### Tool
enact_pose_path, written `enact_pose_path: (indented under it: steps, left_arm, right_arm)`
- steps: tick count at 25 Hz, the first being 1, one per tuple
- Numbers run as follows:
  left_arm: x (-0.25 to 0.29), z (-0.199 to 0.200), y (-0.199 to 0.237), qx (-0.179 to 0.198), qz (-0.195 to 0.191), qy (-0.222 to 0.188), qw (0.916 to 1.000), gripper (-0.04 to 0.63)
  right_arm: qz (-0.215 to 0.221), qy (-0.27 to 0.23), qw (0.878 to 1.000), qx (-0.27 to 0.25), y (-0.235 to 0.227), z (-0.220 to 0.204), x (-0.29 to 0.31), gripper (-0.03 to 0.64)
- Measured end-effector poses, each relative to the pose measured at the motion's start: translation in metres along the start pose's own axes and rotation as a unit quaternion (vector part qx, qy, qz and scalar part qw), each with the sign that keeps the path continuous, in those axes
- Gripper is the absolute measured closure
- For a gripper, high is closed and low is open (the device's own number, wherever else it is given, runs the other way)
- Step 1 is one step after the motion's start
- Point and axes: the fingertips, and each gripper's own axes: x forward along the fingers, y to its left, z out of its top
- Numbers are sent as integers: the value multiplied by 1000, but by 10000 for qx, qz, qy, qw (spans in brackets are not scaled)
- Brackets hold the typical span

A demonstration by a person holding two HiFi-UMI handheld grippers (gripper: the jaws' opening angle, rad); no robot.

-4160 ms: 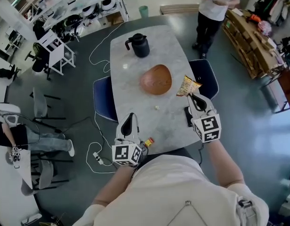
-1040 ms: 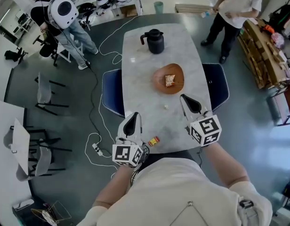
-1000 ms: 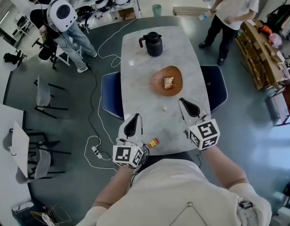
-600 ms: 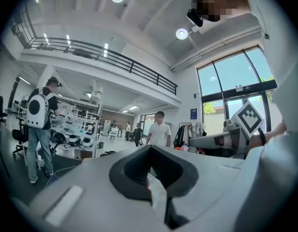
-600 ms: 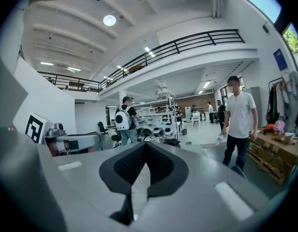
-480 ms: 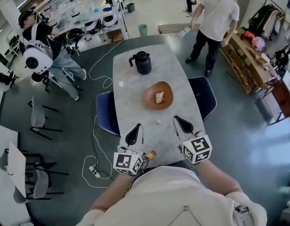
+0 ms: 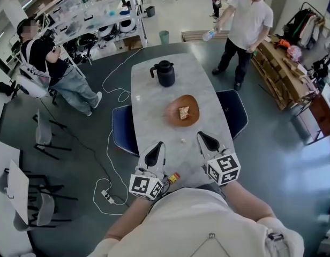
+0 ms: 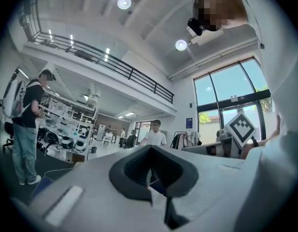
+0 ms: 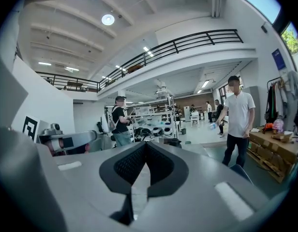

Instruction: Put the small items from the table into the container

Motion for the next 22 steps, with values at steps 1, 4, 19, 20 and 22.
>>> enact_pose_path:
  steps: [1, 4, 19, 20, 22]
  left_arm:
    - [-1, -1, 2, -36, 11, -26, 10000, 592]
    - [-4, 1, 10, -57, 123, -1, 9999, 592]
    - [-40, -6, 39, -141, 709, 121, 9973, 592]
    - [-45, -7, 42, -147, 752, 143, 9970, 592]
    - [-54, -10, 48, -158, 842, 172, 9962, 592]
  right_arm:
    - [11, 2, 10000, -10, 1, 0, 2, 588]
    - [48, 28, 10000, -18, 3, 0, 6, 589]
    - [472, 329, 9983, -114, 41, -17, 23, 588]
    - [526, 391, 9978, -118, 45, -22, 26, 589]
    - [635, 594, 9961, -132, 53, -39, 34, 589]
